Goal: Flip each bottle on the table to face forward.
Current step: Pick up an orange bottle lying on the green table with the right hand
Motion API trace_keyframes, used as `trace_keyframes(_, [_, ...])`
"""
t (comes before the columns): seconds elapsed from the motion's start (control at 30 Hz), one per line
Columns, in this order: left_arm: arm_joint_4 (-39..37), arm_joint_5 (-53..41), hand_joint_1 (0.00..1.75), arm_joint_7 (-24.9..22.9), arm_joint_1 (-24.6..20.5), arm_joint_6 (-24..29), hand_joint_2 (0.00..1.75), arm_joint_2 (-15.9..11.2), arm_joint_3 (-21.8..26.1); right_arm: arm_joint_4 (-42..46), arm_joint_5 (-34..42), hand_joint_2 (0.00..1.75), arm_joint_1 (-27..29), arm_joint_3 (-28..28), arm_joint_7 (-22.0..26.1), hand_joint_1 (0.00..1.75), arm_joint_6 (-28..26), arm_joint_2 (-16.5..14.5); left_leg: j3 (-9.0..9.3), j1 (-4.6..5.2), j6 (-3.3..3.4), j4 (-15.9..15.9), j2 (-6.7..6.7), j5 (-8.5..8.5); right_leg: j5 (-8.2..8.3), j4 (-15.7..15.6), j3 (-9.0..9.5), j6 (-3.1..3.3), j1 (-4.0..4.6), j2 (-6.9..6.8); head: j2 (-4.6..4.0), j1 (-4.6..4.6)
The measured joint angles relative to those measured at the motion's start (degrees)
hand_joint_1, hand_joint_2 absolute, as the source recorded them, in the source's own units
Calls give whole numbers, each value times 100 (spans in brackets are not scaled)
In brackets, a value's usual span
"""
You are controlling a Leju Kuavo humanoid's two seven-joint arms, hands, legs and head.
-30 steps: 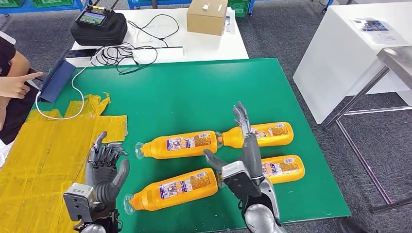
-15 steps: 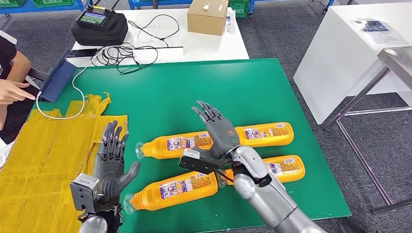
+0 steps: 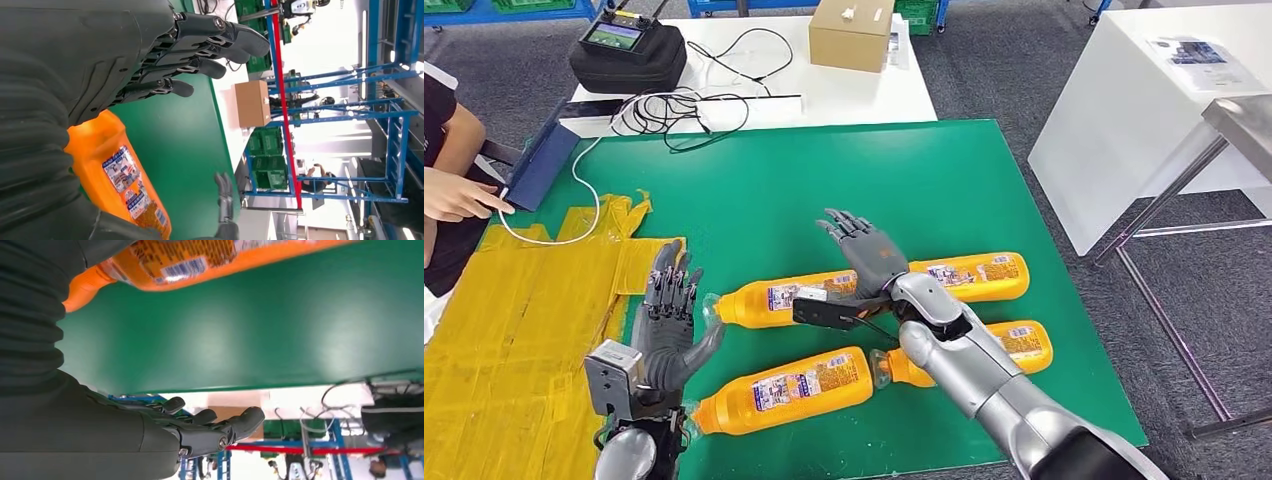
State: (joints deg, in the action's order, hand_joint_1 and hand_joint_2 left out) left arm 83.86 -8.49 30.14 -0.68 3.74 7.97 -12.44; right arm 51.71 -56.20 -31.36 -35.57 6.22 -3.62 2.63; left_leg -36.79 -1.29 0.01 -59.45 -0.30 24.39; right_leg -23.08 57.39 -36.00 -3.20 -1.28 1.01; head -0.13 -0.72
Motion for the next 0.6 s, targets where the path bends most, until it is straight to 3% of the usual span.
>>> trace_keyframes(0.3, [-356,334,0,130,-286,-27,175,2,-273,-1397,568,175,-518,-289,618,0,393,-305,-2,0,0,0,1,0,-1,0,-2,0,0,0,0,-1])
trace_keyframes(0.53, [-424,440,0,282,-411,337,175,8,-310,-1824,952,175,-534,-313,1032,0,536,-439,-2,0,0,0,0,1,-1,0,-3,0,0,0,0,-1])
trace_keyframes(0.6, [-428,353,0,326,-429,650,175,8,-308,-1881,1048,175,-534,-316,1113,0,559,-451,-3,0,0,0,1,1,-1,0,-3,0,0,0,0,-1])
